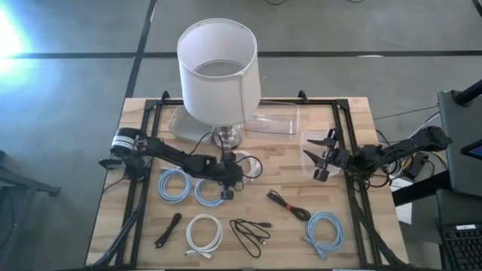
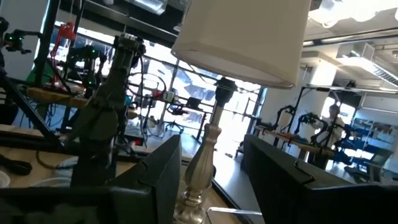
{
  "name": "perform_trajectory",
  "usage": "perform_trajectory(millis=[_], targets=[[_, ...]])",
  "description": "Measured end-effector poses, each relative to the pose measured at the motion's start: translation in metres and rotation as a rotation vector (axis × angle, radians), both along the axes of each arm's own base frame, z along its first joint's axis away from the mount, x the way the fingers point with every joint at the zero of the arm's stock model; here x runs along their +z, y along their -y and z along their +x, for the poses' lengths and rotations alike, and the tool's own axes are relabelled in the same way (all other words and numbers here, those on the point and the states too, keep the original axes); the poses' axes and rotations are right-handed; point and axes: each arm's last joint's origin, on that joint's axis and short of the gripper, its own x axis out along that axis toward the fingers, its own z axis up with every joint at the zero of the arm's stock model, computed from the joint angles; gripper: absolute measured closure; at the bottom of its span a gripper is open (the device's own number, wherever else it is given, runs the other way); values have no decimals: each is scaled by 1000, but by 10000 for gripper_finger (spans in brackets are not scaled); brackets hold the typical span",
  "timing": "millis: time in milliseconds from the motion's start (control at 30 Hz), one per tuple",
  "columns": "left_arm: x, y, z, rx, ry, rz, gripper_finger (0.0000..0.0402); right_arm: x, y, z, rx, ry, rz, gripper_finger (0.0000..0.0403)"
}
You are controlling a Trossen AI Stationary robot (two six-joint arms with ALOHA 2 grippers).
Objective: Pick & Place USB Port
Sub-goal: Put the top white HDMI cable into the white bin
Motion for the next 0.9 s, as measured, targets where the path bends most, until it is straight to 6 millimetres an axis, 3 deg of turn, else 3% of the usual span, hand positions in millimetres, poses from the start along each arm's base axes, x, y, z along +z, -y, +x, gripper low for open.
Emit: perform_trajectory(millis=[167,400,667,900], targets=[[38,18,-13,53,109,29,375,-3,-1,3,13,-12,40,232],[79,51,-58,143,120,85,381,-10,-3,8,44,-31,150,232],[78,52,-115,460,14,183,375,-24,-7,19,93,-86,312,232],[66,39,-132,591,101,358,372,-42,-11,31,139,-180,422,232]])
